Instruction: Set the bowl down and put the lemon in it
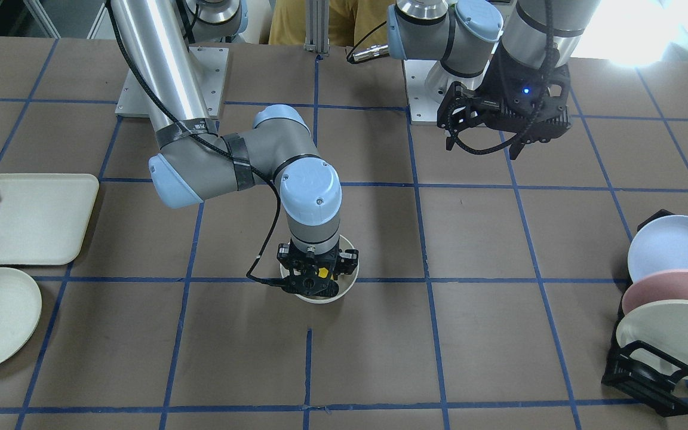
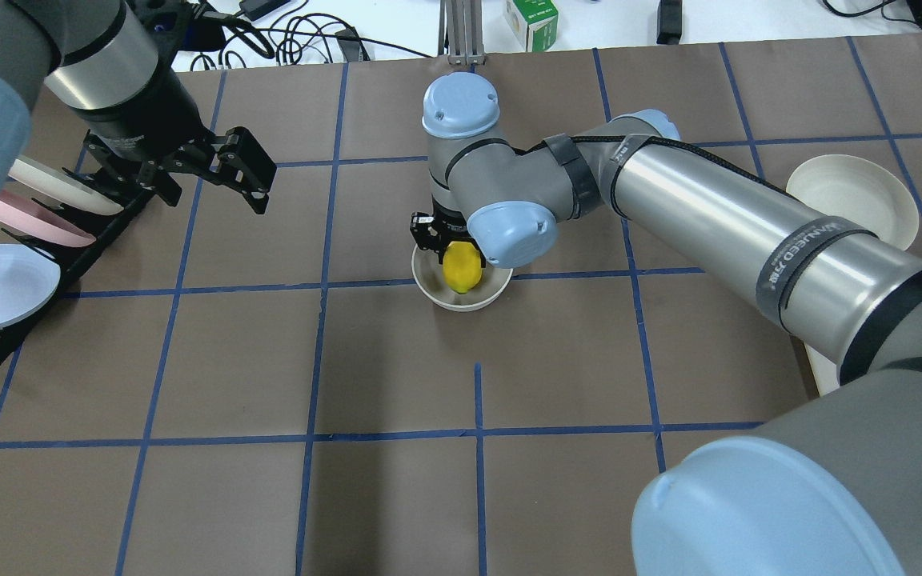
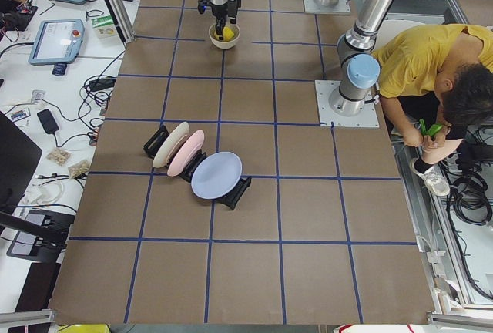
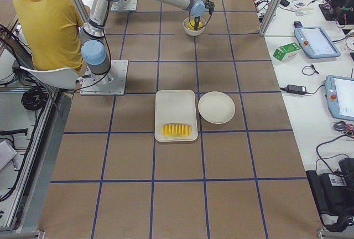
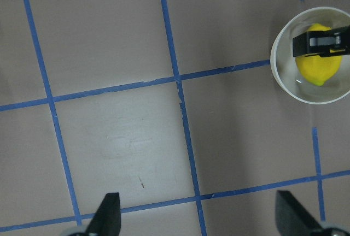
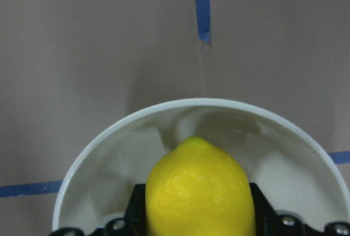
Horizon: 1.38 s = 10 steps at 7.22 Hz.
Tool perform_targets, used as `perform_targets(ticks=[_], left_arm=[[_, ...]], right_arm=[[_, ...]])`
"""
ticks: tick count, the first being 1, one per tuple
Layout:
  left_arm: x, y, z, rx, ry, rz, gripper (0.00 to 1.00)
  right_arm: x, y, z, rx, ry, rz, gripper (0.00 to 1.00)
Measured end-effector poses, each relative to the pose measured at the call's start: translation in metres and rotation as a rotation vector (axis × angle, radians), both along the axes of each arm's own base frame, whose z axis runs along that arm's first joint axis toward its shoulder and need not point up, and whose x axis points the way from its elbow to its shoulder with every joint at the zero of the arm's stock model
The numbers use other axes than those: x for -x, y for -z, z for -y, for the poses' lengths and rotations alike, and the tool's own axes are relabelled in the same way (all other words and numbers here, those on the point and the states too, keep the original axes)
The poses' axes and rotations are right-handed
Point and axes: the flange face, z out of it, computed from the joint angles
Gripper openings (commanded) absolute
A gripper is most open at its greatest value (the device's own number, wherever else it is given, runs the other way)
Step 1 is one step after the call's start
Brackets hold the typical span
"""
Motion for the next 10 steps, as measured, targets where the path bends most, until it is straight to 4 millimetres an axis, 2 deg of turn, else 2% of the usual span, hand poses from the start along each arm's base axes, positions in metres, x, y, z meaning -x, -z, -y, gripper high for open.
perform_targets(ticks=[1, 2, 4, 5, 6, 7, 8, 9, 10], left_arm=[[0.001, 0.002, 0.001, -0.004, 0.0, 0.0, 1.0], [0.001, 0.003, 0.002, -0.005, -0.001, 0.0, 1.0], [0.0, -0.004, 0.003, 0.008, -0.004, 0.0, 1.0], [-0.001, -0.007, 0.002, 0.012, -0.004, 0.001, 1.0], [-0.001, -0.008, 0.002, 0.013, -0.004, 0.001, 1.0], [-0.001, -0.008, 0.002, 0.015, -0.005, 0.001, 1.0], [-0.001, -0.008, 0.002, 0.016, -0.005, 0.001, 1.0], [-0.001, -0.008, 0.002, 0.016, -0.005, 0.001, 1.0], [-0.001, -0.008, 0.002, 0.016, -0.005, 0.002, 1.0]], right_arm=[[0.0, 0.004, 0.0, -0.006, 0.001, -0.003, 0.93], [0.0, 0.006, 0.0, -0.009, 0.003, -0.005, 1.0], [0.002, -0.003, 0.0, 0.005, 0.006, -0.009, 1.0], [0.004, -0.018, 0.0, 0.023, 0.006, -0.006, 1.0], [0.011, -0.042, -0.001, 0.045, 0.01, 0.001, 1.0], [0.027, -0.072, 0.001, 0.064, 0.025, 0.007, 1.0], [0.054, -0.104, 0.004, 0.078, 0.055, 0.009, 1.0], [0.092, -0.142, 0.002, 0.081, 0.072, -0.008, 1.0], [0.139, -0.185, -0.009, 0.069, 0.061, -0.043, 1.0]])
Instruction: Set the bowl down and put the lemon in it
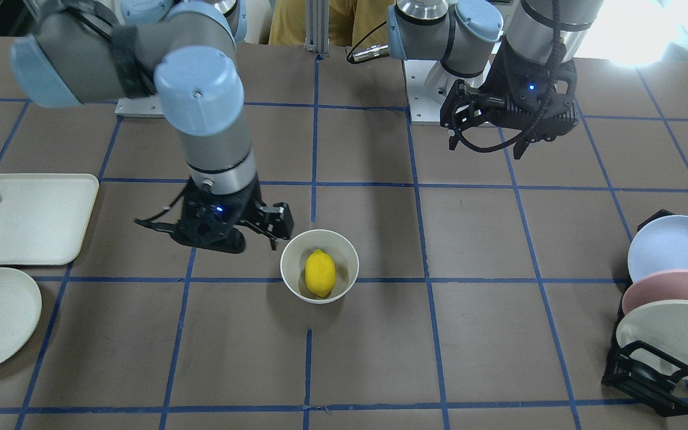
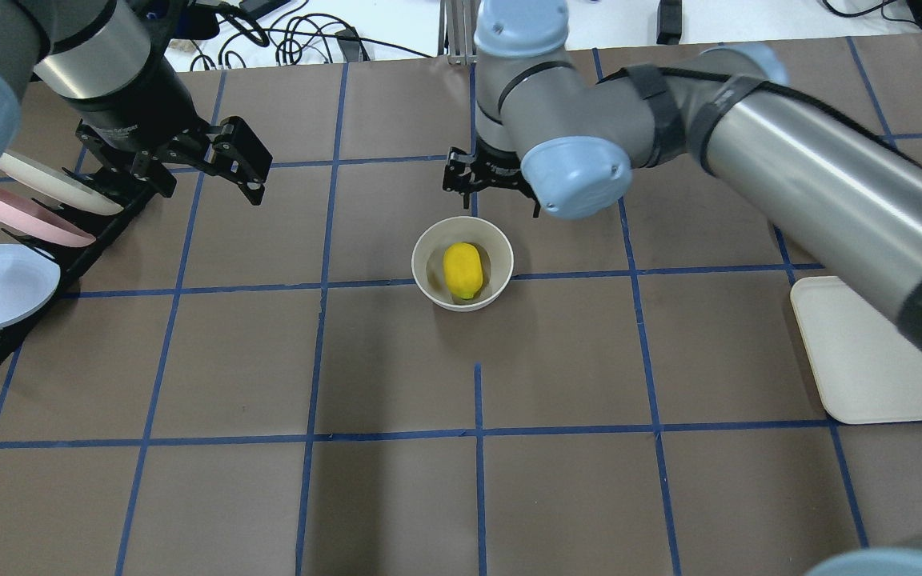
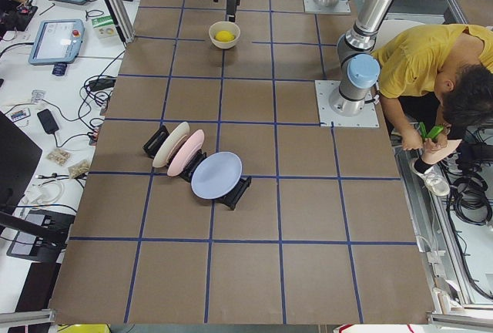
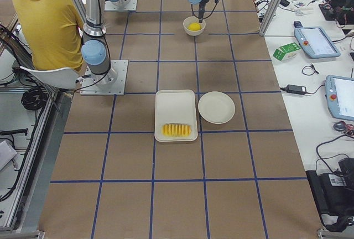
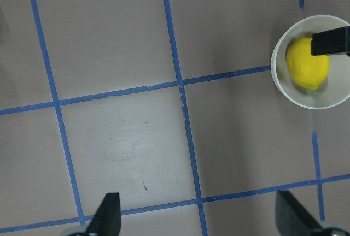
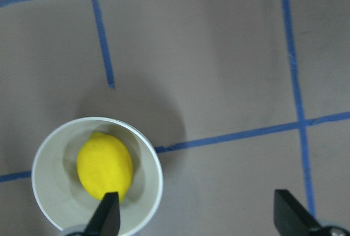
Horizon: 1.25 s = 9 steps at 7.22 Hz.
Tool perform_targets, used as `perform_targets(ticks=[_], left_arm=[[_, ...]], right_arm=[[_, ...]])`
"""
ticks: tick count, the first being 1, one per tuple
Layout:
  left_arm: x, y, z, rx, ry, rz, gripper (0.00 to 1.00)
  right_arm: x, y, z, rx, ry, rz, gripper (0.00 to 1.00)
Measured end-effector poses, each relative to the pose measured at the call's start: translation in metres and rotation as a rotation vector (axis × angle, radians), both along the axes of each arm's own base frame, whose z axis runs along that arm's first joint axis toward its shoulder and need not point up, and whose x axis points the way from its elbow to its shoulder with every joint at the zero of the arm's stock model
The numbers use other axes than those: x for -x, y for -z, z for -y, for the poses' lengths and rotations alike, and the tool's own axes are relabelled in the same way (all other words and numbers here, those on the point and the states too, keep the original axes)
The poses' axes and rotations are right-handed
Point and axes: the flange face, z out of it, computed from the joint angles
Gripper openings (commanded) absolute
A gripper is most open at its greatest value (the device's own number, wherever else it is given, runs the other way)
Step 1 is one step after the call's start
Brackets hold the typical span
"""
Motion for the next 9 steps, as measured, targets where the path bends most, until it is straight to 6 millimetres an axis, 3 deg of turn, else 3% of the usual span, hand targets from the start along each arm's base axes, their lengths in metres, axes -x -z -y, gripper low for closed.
perform_targets(ticks=[1, 2, 3, 5, 9], left_arm=[[0.0, 0.0, 0.0, 0.0, 0.001, 0.0, 1.0], [0.0, 0.0, 0.0, -0.001, 0.001, 0.001, 1.0], [0.0, 0.001, 0.0, -0.002, 0.001, 0.001, 1.0], [0.0, 0.001, 0.0, 0.003, 0.004, 0.001, 1.0], [0.0, 0.002, 0.0, 0.003, 0.005, 0.001, 1.0]], right_arm=[[0.047, -0.037, -0.016, -0.021, -0.016, -0.021, 1.0], [0.085, -0.061, -0.03, -0.04, -0.013, -0.026, 1.0], [0.106, -0.075, -0.04, -0.048, 0.0, -0.024, 1.0], [0.113, -0.09, -0.055, -0.043, 0.004, 0.001, 1.0], [0.114, -0.076, -0.062, -0.064, 0.012, 0.015, 1.0]])
